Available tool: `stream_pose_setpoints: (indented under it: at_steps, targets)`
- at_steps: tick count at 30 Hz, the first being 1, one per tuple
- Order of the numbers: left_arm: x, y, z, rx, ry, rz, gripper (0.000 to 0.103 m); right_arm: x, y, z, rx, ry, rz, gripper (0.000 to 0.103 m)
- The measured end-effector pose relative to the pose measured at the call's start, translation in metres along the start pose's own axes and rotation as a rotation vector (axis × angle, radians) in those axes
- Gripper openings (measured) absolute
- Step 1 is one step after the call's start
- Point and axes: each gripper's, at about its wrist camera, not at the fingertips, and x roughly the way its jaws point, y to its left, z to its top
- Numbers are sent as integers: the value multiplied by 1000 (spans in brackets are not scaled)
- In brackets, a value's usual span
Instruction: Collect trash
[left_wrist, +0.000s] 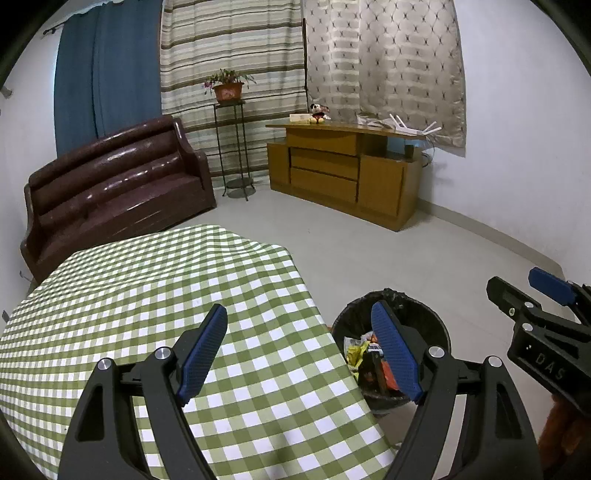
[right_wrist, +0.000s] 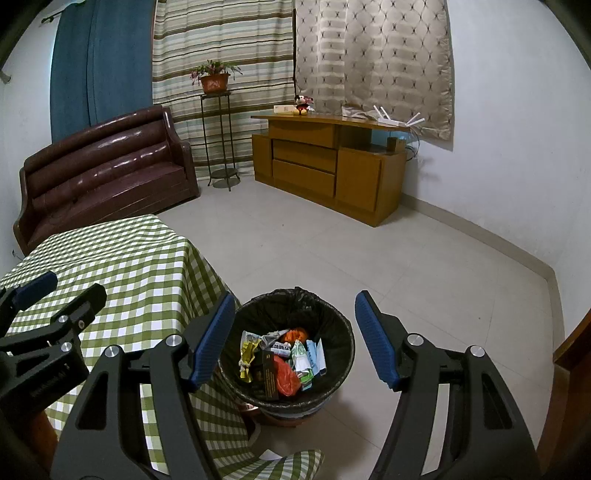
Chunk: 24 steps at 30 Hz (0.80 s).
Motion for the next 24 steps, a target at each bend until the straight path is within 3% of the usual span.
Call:
stream_pose_setpoints:
  at_steps: [14, 24]
  targets:
    - [-1, 1, 2, 19, -20, -17, 81, 0, 0, 1, 0, 0, 0, 66]
    - [7, -3, 0, 15, 24, -52, 84, -1, 2, 0, 0, 2, 1, 66]
